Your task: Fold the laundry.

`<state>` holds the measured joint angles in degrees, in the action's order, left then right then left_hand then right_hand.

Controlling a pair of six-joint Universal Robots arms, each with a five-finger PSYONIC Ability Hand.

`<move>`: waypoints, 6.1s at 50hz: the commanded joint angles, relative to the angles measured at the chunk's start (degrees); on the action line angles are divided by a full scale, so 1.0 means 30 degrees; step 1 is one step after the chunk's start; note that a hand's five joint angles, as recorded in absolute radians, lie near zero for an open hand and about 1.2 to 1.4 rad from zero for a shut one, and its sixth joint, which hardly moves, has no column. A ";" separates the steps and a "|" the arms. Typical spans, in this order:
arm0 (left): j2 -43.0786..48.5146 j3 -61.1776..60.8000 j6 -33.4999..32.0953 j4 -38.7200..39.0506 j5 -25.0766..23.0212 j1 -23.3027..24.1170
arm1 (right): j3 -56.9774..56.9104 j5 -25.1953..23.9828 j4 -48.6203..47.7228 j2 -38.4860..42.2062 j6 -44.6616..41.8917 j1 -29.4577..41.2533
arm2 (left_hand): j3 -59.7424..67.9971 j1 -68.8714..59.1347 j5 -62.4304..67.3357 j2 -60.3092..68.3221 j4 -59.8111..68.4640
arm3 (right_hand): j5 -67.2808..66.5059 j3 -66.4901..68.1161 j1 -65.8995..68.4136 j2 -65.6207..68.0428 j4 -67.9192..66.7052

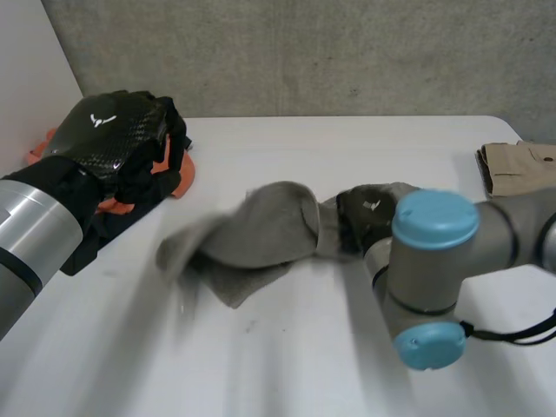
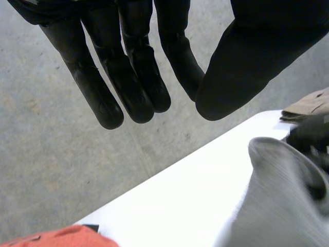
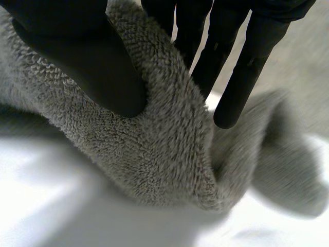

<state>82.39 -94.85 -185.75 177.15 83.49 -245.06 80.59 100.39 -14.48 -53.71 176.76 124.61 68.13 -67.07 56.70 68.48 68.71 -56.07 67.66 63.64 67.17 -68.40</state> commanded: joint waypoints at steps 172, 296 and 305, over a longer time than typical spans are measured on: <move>0.8842 -0.2278 -0.4210 0.8542 0.2758 0.3522 | 0.5247 -0.5893 0.3358 -0.8433 -0.5834 -0.4301 | 0.3958 -0.4309 0.4435 0.3840 0.3764 | -0.4642 0.4112 0.5453 0.4275 -0.3868; 0.2187 -0.1019 0.2296 0.4878 -0.0494 -0.0843 | 0.5012 -0.4481 -0.0071 -0.7262 -0.1260 -0.4680 | 0.3958 -0.4309 0.4435 0.3840 0.3764 | -0.4642 0.4112 0.5453 0.4275 -0.3868; 0.2186 -0.1721 0.2560 0.4526 -0.1139 -0.0903 | 0.2846 -0.8206 0.5057 -0.8172 -0.4394 -0.5854 | 0.3958 -0.4309 0.4435 0.3840 0.3764 | -0.4642 0.4112 0.5453 0.4275 -0.3868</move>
<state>88.66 -98.85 -178.32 191.15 80.73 -248.19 92.86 79.77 -5.99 -77.77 168.41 107.67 68.23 -66.49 56.22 68.68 68.74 -57.21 67.99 64.33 67.71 -68.65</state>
